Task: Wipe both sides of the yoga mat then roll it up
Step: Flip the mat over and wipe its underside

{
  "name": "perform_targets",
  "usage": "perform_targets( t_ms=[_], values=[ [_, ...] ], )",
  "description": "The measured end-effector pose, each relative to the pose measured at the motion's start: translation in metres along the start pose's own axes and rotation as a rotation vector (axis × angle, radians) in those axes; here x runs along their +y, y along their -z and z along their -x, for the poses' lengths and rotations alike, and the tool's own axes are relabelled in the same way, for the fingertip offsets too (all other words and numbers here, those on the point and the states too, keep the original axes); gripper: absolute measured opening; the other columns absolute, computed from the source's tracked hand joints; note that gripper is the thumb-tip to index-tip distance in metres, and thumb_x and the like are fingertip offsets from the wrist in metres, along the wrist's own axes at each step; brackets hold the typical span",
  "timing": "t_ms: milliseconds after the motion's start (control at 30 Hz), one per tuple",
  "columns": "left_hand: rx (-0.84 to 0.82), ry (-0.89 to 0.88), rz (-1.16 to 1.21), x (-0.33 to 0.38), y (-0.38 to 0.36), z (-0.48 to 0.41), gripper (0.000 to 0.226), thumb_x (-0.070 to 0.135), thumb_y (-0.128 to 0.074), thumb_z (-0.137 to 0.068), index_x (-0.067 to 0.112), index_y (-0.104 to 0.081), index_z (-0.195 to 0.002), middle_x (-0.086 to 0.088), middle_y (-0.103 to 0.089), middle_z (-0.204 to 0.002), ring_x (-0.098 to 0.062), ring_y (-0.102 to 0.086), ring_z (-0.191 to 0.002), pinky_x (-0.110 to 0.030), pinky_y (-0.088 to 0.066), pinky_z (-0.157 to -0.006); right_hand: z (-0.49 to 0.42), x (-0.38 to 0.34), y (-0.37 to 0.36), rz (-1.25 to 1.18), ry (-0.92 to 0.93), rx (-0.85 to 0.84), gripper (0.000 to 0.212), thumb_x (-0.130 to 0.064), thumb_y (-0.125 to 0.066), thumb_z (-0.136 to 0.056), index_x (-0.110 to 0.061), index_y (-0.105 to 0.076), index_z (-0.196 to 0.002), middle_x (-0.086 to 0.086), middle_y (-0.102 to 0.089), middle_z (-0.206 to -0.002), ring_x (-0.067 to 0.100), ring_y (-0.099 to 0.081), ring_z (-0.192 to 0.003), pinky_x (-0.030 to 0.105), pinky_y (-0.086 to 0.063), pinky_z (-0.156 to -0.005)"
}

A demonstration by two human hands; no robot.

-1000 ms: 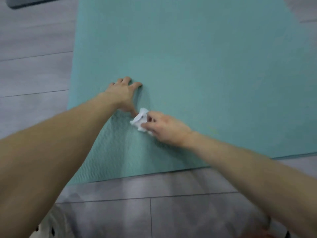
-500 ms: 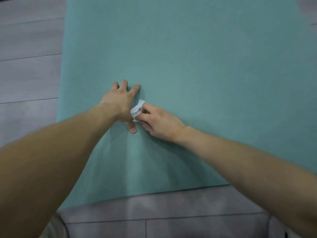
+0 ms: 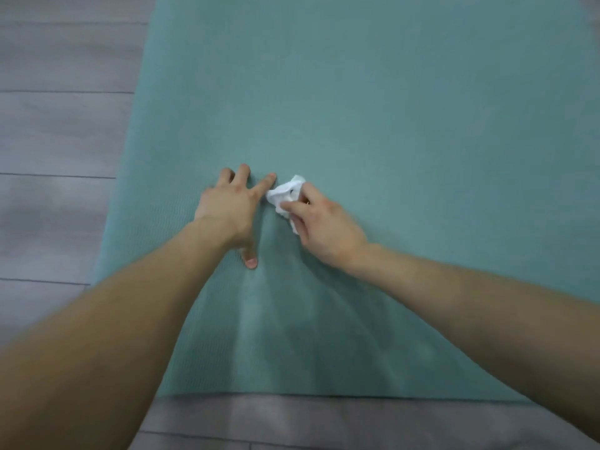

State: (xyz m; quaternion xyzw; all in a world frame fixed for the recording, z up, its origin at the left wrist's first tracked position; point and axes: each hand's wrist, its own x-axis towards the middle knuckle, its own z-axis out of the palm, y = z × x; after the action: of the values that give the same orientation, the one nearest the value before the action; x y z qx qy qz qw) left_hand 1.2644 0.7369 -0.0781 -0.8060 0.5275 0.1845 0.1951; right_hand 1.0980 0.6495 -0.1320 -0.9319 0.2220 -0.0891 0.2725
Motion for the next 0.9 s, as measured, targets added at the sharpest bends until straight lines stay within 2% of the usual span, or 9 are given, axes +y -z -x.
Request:
perform_targets(
  t_ms=[100, 233, 367, 467, 567, 667, 767, 800, 900],
  values=[
    [0.022, 0.023, 0.044, -0.001, -0.003, 0.003, 0.17, 0.056, -0.104, -0.024, 0.046, -0.007, -0.163, -0.002, -0.026, -0.151, -0.031, -0.033, -0.141, -0.048, -0.053, -0.094, 0.0, -0.013, -0.018, -0.083, 0.044, 0.044, 0.023, -0.01, -0.064, -0.097, -0.008, -0.076, -0.117, 0.015, -0.056, -0.101, 0.036, -0.062, -0.076, 0.045, -0.056, -0.068],
    [0.069, 0.007, 0.11, -0.009, -0.012, 0.017, 0.152, 0.058, -0.102, -0.034, 0.047, -0.022, -0.163, 0.004, -0.027, -0.168, -0.026, -0.038, -0.15, -0.043, -0.043, -0.113, -0.007, -0.01, -0.016, -0.081, 0.033, 0.07, 0.025, -0.015, -0.063, -0.099, -0.012, -0.078, -0.119, 0.012, -0.057, -0.104, 0.034, -0.064, -0.08, 0.044, -0.057, -0.071],
    [0.066, 0.043, 0.117, -0.003, -0.012, 0.019, 0.146, 0.053, -0.103, -0.04, 0.042, -0.025, -0.163, 0.004, -0.023, -0.172, -0.023, -0.032, -0.155, -0.041, -0.038, -0.118, 0.003, -0.006, 0.005, -0.106, 0.089, -0.105, 0.027, -0.023, -0.062, -0.103, -0.022, -0.077, -0.126, 0.008, -0.057, -0.11, 0.031, -0.064, -0.091, 0.036, -0.051, -0.085],
    [0.016, 0.058, 0.134, 0.001, -0.008, 0.018, 0.148, 0.047, -0.105, -0.039, 0.039, -0.025, -0.163, 0.003, -0.021, -0.173, -0.024, -0.031, -0.155, -0.041, -0.037, -0.119, 0.002, 0.031, 0.036, -0.033, 0.178, -0.223, 0.027, -0.025, -0.067, -0.102, -0.024, -0.077, -0.127, 0.01, -0.061, -0.11, 0.028, -0.063, -0.097, 0.021, -0.036, -0.082],
    [-0.036, 0.07, 0.167, -0.004, -0.009, 0.016, 0.14, 0.051, -0.102, -0.048, 0.044, -0.023, -0.164, 0.006, -0.016, -0.173, -0.024, -0.028, -0.156, -0.043, -0.034, -0.122, -0.005, 0.102, 0.072, 0.049, -0.205, 0.106, 0.027, -0.024, -0.065, -0.101, -0.02, -0.078, -0.125, 0.016, -0.061, -0.116, 0.036, -0.065, -0.105, 0.028, -0.042, -0.089],
    [0.049, 0.072, 0.256, -0.009, -0.009, 0.007, 0.08, 0.055, -0.079, -0.084, 0.045, -0.043, -0.155, 0.003, -0.035, -0.165, -0.028, -0.039, -0.149, -0.046, -0.039, -0.119, 0.0, 0.127, 0.074, -0.018, -0.59, 0.41, 0.032, -0.021, -0.057, -0.103, -0.017, -0.074, -0.13, 0.013, -0.058, -0.128, 0.035, -0.065, -0.111, 0.031, -0.045, -0.101],
    [0.268, 0.098, 0.223, -0.002, -0.009, -0.011, 0.03, 0.04, -0.051, -0.104, 0.034, -0.062, -0.132, -0.005, -0.058, -0.132, -0.035, -0.055, -0.124, -0.051, -0.052, -0.099, 0.004, 0.077, 0.033, -0.142, -0.322, 0.347, 0.027, -0.025, -0.055, -0.107, -0.022, -0.071, -0.129, -0.005, -0.068, -0.121, 0.015, -0.07, -0.1, 0.036, -0.055, -0.096],
    [0.323, 0.118, 0.19, 0.003, -0.011, -0.017, 0.03, 0.036, -0.047, -0.106, 0.031, -0.06, -0.132, -0.007, -0.06, -0.127, -0.037, -0.055, -0.118, -0.051, -0.054, -0.093, 0.007, 0.058, 0.015, -0.161, -0.166, 0.274, 0.026, -0.025, -0.056, -0.107, -0.023, -0.07, -0.129, -0.008, -0.068, -0.121, 0.012, -0.07, -0.098, 0.037, -0.057, -0.092],
    [0.369, 0.15, 0.085, 0.014, -0.017, -0.03, 0.042, 0.043, -0.042, -0.106, 0.032, -0.045, -0.146, -0.011, -0.056, -0.128, -0.037, -0.053, -0.115, -0.051, -0.051, -0.09, 0.019, 0.019, -0.01, -0.024, 0.247, -0.024, 0.026, -0.018, -0.06, -0.1, -0.016, -0.074, -0.122, 0.011, -0.06, -0.115, 0.034, -0.066, -0.084, 0.043, -0.059, -0.074]
  ],
)
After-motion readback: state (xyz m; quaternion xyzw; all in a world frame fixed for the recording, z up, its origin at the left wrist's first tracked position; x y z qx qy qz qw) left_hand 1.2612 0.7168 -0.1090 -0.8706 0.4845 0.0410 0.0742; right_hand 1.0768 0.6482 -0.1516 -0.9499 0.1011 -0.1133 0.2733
